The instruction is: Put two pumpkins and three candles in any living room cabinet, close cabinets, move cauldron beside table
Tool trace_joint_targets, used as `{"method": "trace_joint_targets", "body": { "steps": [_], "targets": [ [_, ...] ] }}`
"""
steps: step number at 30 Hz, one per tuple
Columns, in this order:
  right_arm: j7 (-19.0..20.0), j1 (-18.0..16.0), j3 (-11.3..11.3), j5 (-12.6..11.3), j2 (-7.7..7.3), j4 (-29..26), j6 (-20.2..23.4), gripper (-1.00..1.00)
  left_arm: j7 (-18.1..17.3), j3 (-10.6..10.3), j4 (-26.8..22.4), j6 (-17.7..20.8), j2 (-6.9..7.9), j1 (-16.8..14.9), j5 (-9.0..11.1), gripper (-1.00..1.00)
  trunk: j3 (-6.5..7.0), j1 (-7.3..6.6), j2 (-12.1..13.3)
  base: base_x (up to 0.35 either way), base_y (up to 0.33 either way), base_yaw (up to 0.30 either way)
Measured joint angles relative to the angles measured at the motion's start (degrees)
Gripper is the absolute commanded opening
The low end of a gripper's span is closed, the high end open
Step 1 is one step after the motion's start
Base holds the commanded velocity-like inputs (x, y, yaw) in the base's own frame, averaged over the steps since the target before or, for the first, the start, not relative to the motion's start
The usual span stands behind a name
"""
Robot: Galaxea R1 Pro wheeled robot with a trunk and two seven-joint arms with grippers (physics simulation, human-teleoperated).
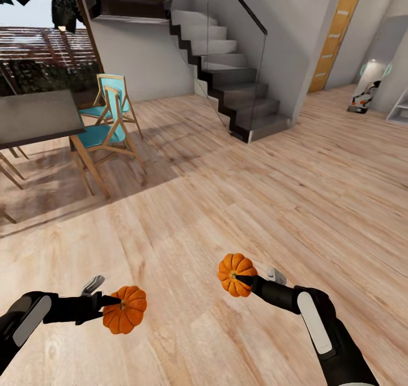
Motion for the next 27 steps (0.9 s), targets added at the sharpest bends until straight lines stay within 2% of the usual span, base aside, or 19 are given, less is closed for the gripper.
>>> {"method": "trace_joint_targets", "body": {
  "steps": [8, 14, 18, 21, 27],
  "targets": [
    [-0.1, 0.0, 0.0, 0.2, -0.02, 0.1, 0.0, -1.00, 3.9, 0.1, 0.1, 0.0, -0.12, 0.0, -0.1, -1.00, 1.76, -1.76, 3.2, 0.000, 0.000, 0.261],
    [-0.4, 0.0, 0.1, 0.4, 0.02, 0.1, 0.0, -1.00, 4.8, 0.1, 0.2, -0.1, -0.16, 0.0, -0.1, -1.00, 3.08, -3.08, 5.6, 0.000, 0.000, 0.263],
    [-1.0, 0.0, 0.0, 0.4, -0.05, 0.1, -0.1, -1.00, 8.6, 0.1, 0.3, -0.2, -0.31, 0.0, -0.3, -1.00, 3.96, -3.95, 7.2, 0.000, 0.000, 0.265],
    [-2.9, 0.0, -0.1, 0.2, 0.01, 0.2, -0.1, -1.00, 11.7, 0.3, 0.3, -0.2, -0.44, 0.0, -0.1, -1.00, 4.57, -4.61, 8.4, 0.000, 0.000, 0.276],
    [-5.4, 0.0, -0.1, 0.0, 0.03, 0.3, -0.4, -1.00, 14.7, 0.3, 0.3, -2.3, -0.52, 0.0, 0.0, -1.00, 5.66, -5.93, 10.8, 0.000, 0.000, 0.280]
  ]
}}
